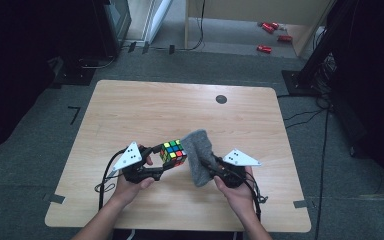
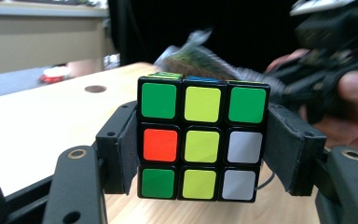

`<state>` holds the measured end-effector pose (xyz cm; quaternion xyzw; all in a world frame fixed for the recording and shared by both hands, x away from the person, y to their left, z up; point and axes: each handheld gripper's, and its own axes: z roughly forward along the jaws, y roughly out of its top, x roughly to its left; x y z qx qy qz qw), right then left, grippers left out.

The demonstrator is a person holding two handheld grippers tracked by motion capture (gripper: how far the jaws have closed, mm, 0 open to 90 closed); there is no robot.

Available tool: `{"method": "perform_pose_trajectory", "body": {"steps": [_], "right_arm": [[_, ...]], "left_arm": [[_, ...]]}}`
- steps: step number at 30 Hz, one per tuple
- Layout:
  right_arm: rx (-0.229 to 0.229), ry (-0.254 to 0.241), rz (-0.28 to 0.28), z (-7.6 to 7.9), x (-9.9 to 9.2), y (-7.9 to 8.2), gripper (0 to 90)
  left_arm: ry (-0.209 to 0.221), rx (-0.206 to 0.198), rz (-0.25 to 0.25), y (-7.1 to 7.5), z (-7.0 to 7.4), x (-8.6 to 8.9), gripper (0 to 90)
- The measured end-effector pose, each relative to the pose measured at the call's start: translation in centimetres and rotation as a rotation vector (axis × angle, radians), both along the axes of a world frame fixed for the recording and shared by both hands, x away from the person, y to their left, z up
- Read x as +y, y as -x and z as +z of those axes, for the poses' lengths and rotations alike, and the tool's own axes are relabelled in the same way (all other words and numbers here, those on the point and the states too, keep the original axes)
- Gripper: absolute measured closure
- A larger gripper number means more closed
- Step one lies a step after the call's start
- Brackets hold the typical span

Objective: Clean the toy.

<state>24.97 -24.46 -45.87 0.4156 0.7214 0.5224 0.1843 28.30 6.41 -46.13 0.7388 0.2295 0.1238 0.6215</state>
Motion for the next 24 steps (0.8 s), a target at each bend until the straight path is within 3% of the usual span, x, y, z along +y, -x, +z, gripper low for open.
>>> {"method": "perform_pose_trajectory", "body": {"steps": [4, 6, 10, 15, 24], "right_arm": [[-0.015, 0.016, -0.125, 0.3, -2.1, -0.4, 67.5], [-0.024, 0.048, -0.196, 0.2, -3.1, -0.6, 67.3], [-0.004, 0.077, -0.287, -0.4, -4.8, -1.2, 66.3], [0.064, 0.111, -0.322, -1.9, -5.7, -2.2, 65.3], [0.169, 0.15, -0.296, -4.2, -5.3, -3.4, 64.1]], "left_arm": [[-0.035, 0.009, 0.065, -0.5, -0.6, -0.1, 35.0], [-0.049, 0.017, 0.102, -0.8, -1.0, -0.2, 35.0], [-0.087, 0.025, 0.171, -1.5, -1.7, -0.3, 35.0], [-0.129, 0.045, 0.232, -2.2, -2.6, -0.3, 34.9], [-0.206, 0.122, 0.312, -3.2, -4.1, -0.4, 34.9]]}}
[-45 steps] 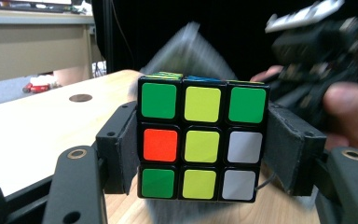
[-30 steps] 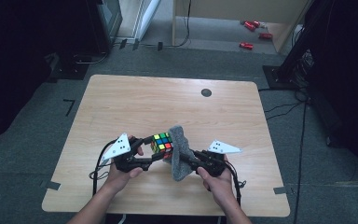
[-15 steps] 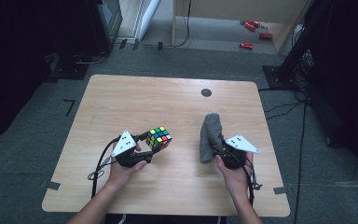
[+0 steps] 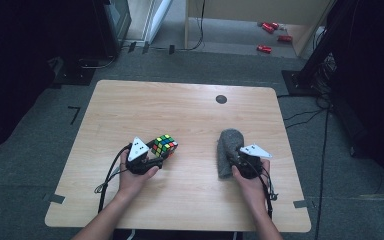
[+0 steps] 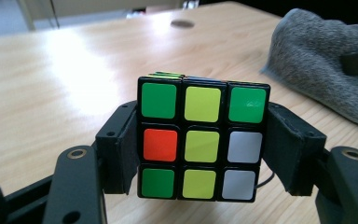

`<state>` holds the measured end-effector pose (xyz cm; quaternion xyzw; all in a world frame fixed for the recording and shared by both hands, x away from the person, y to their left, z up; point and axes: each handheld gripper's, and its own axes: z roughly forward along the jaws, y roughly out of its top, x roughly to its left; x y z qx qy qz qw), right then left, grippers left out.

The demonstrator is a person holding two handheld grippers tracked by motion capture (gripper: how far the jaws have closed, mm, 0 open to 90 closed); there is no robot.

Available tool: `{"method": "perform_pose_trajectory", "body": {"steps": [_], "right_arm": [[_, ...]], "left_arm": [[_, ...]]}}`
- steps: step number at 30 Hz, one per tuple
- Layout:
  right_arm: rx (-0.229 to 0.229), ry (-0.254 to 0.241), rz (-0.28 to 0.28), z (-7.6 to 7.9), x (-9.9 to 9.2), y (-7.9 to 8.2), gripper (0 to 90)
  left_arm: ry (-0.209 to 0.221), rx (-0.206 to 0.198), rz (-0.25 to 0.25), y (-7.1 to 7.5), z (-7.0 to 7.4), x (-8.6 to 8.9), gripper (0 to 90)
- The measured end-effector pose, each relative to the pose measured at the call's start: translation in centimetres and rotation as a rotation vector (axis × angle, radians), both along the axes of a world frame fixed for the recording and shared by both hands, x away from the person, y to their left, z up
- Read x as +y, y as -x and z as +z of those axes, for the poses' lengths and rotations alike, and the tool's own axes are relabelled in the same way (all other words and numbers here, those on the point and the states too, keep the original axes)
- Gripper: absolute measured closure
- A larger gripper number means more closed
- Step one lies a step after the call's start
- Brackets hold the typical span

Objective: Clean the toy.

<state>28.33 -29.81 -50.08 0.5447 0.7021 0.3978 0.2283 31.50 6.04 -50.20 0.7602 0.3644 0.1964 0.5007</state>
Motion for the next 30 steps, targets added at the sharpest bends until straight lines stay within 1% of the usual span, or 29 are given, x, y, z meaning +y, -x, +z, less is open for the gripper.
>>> {"method": "perform_pose_trajectory", "body": {"steps": [3, 5, 6, 9, 11, 14, 20, 27, 29, 30], "right_arm": [[0.022, 0.008, 0.005, -0.6, 0.1, -0.2, 63.6], [0.032, 0.008, 0.005, -0.8, 0.2, -0.3, 63.3], [0.033, 0.008, 0.006, -0.9, 0.2, -0.4, 63.1], [0.039, 0.01, 0.008, -1.1, 0.2, -0.4, 62.6], [0.039, 0.01, 0.008, -1.1, 0.2, -0.4, 62.4], [0.04, 0.011, 0.008, -1.1, 0.2, -0.4, 62.0], [0.046, 0.014, 0.009, -1.3, 0.3, -0.5, 61.6], [0.053, 0.02, 0.009, -1.4, 0.4, -0.5, 61.4], [0.058, 0.022, 0.009, -1.5, 0.4, -0.5, 61.5], [0.061, 0.019, 0.009, -1.5, 0.4, -0.5, 61.6]], "left_arm": [[-0.013, 0.021, 0.01, -0.2, -0.3, -0.1, 34.9], [-0.035, 0.022, 0.011, -0.2, -0.3, -0.3, 34.9], [-0.037, 0.024, 0.01, -0.2, -0.4, -0.3, 34.9], [-0.034, 0.03, 0.005, -0.3, -0.4, -0.3, 34.8], [-0.027, 0.044, 0.001, -0.4, -0.4, -0.2, 34.8], [-0.036, 0.064, -0.004, -0.4, -0.5, -0.2, 34.7], [-0.091, 0.058, -0.009, -0.2, -0.7, -0.8, 34.6], [-0.18, 0.065, -0.004, -0.1, -1.1, -1.6, 34.4], [-0.186, 0.068, 0.001, 0.0, -1.1, -1.7, 34.4], [-0.178, 0.084, 0.002, -0.1, -1.1, -1.7, 34.4]]}}
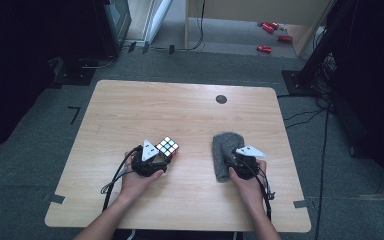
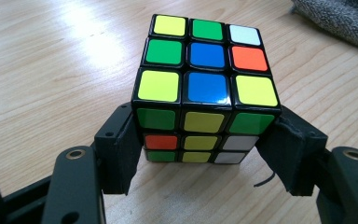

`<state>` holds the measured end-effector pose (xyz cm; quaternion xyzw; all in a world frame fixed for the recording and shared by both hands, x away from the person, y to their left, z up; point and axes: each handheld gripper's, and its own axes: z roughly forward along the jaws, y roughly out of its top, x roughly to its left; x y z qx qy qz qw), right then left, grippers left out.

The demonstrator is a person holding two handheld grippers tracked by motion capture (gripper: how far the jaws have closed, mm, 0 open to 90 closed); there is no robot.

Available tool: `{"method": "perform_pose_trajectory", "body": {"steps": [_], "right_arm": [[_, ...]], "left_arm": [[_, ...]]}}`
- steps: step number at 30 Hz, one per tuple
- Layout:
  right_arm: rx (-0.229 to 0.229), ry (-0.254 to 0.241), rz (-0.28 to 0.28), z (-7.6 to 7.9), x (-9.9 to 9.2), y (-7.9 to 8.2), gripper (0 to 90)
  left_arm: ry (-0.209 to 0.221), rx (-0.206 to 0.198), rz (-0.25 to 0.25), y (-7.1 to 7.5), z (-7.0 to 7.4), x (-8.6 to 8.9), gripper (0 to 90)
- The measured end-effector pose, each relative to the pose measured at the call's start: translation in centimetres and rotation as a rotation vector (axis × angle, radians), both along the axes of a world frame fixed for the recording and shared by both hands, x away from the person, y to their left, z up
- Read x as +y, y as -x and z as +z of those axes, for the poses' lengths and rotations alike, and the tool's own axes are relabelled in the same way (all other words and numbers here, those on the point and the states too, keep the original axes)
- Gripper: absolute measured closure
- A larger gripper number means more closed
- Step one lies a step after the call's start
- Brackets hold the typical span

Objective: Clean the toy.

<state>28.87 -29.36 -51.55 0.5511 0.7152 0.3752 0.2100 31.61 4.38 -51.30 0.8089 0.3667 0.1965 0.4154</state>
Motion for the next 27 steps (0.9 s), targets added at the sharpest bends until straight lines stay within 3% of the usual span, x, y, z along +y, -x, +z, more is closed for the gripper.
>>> {"method": "perform_pose_trajectory", "body": {"steps": [3, 7, 8, 10, 14, 16, 20, 24, 27], "right_arm": [[0.011, -0.015, -0.001, -0.1, -0.1, -0.1, 62.0], [0.017, -0.047, -0.007, -0.2, -0.4, -0.3, 61.0], [0.015, -0.064, -0.011, -0.2, -0.5, -0.4, 57.6], [-0.004, -0.091, -0.009, 0.2, -0.5, -0.4, 43.4], [-0.036, -0.068, 0.021, 1.9, 0.1, -0.1, 15.1], [-0.039, -0.077, 0.043, 2.8, 0.2, 0.3, 10.2], [-0.043, -0.103, 0.069, 3.9, 0.3, 0.7, 1.3], [-0.039, -0.056, 0.088, 5.0, -0.1, 1.5, 0.0], [-0.039, -0.065, 0.092, 5.6, -0.7, 2.3, 0.0]], "left_arm": [[0.02, 0.033, 0.001, -0.3, 0.0, 0.2, 34.3], [0.015, 0.033, -0.012, -0.1, 0.0, 0.2, 33.2], [0.015, 0.033, -0.012, -0.1, 0.0, 0.2, 29.4], [0.065, 0.079, -0.021, -0.1, 0.7, 0.6, 17.6], [0.113, 0.08, 0.008, 0.1, 1.8, 1.4, 12.4], [0.132, 0.092, 0.028, 0.2, 2.3, 1.8, 10.1], [0.144, 0.11, 0.019, 0.7, 2.9, 2.8, 9.3], [0.231, 0.141, -0.001, 1.7, 3.5, 4.6, 7.3], [0.234, 0.132, -0.001, 2.4, 3.8, 5.6, 4.1]]}}
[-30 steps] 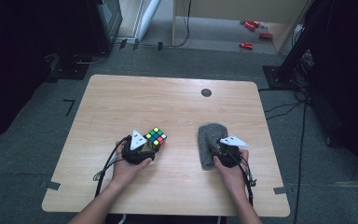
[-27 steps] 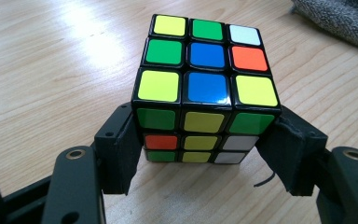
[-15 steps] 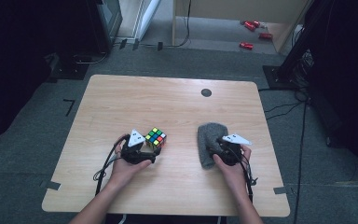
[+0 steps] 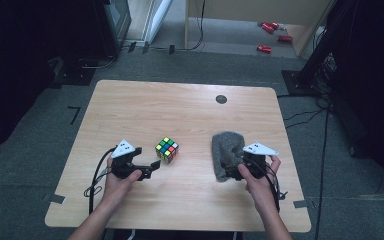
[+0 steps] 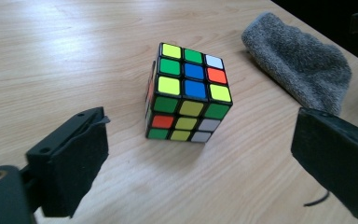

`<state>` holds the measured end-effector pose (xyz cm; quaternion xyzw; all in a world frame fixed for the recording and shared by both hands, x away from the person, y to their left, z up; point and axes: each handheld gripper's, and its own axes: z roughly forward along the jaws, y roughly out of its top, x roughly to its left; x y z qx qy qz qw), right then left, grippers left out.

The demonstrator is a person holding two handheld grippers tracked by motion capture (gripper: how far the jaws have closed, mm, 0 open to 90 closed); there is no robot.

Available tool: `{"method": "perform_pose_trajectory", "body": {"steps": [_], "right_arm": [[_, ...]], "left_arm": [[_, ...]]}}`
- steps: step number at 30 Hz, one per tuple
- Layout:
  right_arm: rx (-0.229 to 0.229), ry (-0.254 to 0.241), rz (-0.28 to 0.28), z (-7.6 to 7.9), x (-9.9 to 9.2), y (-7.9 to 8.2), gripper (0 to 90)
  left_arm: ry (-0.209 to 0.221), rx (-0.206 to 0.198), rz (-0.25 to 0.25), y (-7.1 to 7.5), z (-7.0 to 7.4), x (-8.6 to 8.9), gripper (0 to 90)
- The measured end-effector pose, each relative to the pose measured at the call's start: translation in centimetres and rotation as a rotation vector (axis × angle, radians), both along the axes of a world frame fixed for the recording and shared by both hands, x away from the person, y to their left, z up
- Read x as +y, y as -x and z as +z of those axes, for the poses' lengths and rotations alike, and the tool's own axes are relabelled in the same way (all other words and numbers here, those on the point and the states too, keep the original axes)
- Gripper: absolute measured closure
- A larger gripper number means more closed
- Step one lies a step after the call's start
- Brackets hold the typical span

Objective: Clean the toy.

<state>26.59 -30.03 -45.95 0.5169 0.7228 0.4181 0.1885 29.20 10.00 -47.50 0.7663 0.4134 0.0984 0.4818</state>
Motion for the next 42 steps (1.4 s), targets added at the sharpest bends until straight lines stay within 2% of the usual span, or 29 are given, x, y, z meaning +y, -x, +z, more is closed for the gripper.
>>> {"method": "perform_pose_trajectory", "body": {"steps": [7, 11, 14, 16, 20, 27, 29, 37, 42], "right_arm": [[0.006, 0.016, -0.005, 0.3, -1.3, 1.5, 0.0], [0.013, 0.02, -0.025, 0.0, -2.6, 2.4, 0.0], [0.023, 0.019, -0.044, -0.6, -3.6, 3.0, 0.0], [0.031, 0.019, -0.054, -0.9, -4.2, 3.3, 0.0], [0.046, 0.022, -0.072, -1.6, -5.3, 4.0, 0.0], [0.072, 0.005, -0.11, -2.6, -7.1, 5.0, 0.0], [0.079, 0.007, -0.118, -3.1, -7.6, 5.2, 0.0], [0.118, 0.043, -0.149, -4.8, -9.0, 5.9, 0.0], [0.125, 0.066, -0.171, -5.3, -9.8, 6.2, 0.0]], "left_arm": [[-0.044, -0.012, 0.027, 1.4, 0.0, 2.7, 4.1], [-0.057, -0.004, 0.055, 2.0, -0.4, 4.5, 4.1], [-0.068, -0.002, 0.064, 2.2, -0.7, 5.2, 4.0], [-0.089, 0.007, 0.079, 2.7, -1.2, 6.3, 4.1], [-0.111, 0.015, 0.107, 3.2, -1.6, 7.5, 4.1], [-0.139, 0.052, 0.162, 3.6, -2.6, 9.6, 4.1], [-0.162, 0.036, 0.196, 3.9, -2.8, 10.6, 4.1], [-0.197, 0.016, 0.256, 4.3, -3.2, 12.5, 4.1], [-0.291, -0.013, 0.286, 4.5, -3.4, 13.2, 4.1]]}}
